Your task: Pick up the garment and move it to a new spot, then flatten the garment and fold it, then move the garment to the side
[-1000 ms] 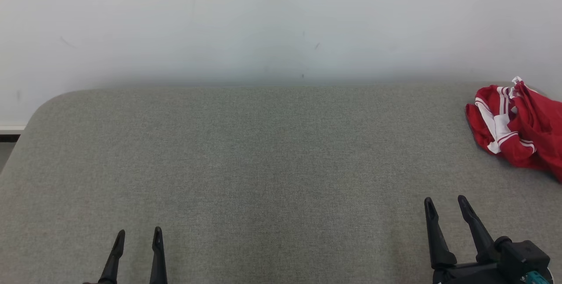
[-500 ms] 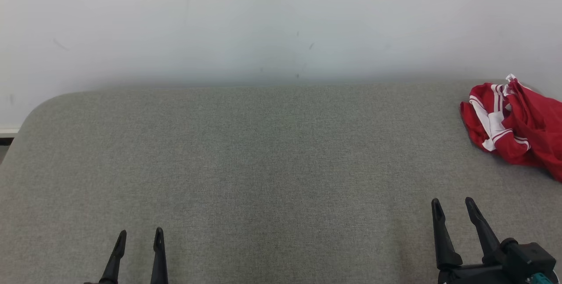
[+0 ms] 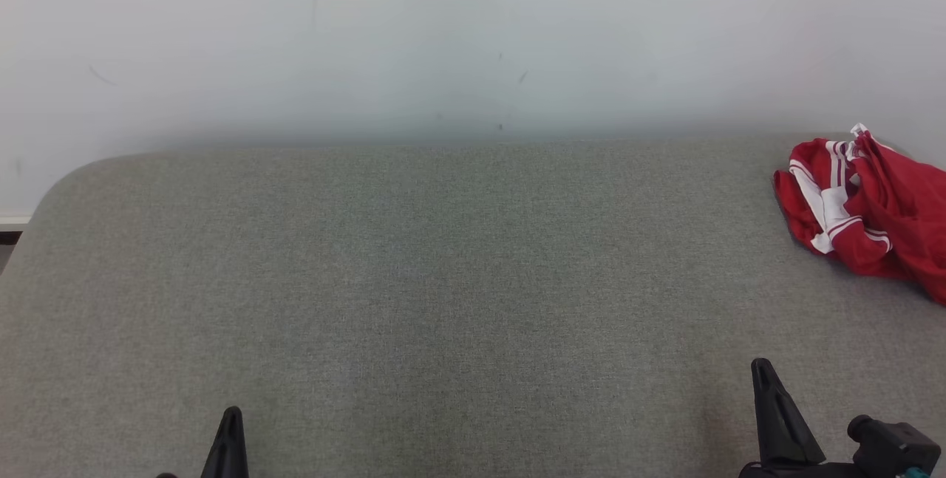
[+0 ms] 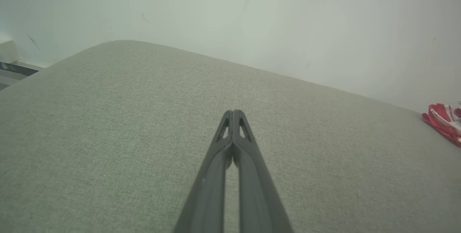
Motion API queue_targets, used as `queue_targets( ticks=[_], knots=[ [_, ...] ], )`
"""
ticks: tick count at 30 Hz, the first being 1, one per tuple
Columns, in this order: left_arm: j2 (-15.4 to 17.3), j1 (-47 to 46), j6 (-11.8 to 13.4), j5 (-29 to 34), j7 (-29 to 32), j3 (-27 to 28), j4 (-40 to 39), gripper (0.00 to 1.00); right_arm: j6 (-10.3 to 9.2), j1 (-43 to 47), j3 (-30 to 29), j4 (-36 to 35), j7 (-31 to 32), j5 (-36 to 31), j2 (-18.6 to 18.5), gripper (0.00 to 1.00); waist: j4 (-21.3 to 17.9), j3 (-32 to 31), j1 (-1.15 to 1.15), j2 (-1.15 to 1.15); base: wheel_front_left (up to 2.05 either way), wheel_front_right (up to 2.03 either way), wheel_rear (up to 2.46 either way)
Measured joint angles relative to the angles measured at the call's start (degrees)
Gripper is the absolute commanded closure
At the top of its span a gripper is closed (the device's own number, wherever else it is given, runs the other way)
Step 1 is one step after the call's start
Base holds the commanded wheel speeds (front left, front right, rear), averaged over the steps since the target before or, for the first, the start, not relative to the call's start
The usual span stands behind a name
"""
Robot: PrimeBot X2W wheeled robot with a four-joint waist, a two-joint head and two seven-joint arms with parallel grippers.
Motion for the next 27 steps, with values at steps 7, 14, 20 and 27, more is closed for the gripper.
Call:
queue_targets(
  ticks=[7, 14, 20, 27],
  knots=[
    [0.0, -0.3, 0.0, -6.3, 1.6, 0.3, 0.1, 1.0, 0.0, -0.3, -0.4, 0.6, 1.2, 6.0, 0.0, 1.0, 0.0, 0.0, 0.0, 0.0, 0.0, 0.0, 0.0],
    [0.0, -1.4, -0.1, -13.1, 3.3, 0.6, 0.3, 1.0, 0.0, -1.4, -1.0, 1.1, 2.4, 12.5, 0.1, 1.0, -0.1, 0.1, 0.0, 0.0, 0.0, 0.0, 0.0],
    [0.0, -1.7, -0.4, -18.3, 4.5, 0.9, 0.5, 1.0, 0.0, -2.1, -1.4, 1.6, 3.4, 17.8, 0.2, 1.0, -0.1, 0.1, 0.0, 0.0, 0.0, 0.0, 0.0],
    [0.0, -2.6, -0.5, -24.4, 6.1, 1.4, 0.7, 1.0, 0.0, -2.7, -1.8, 2.2, 4.5, 23.3, 0.3, 1.0, -0.1, 0.2, 0.0, 0.0, 0.0, 0.0, 0.0]
  ],
)
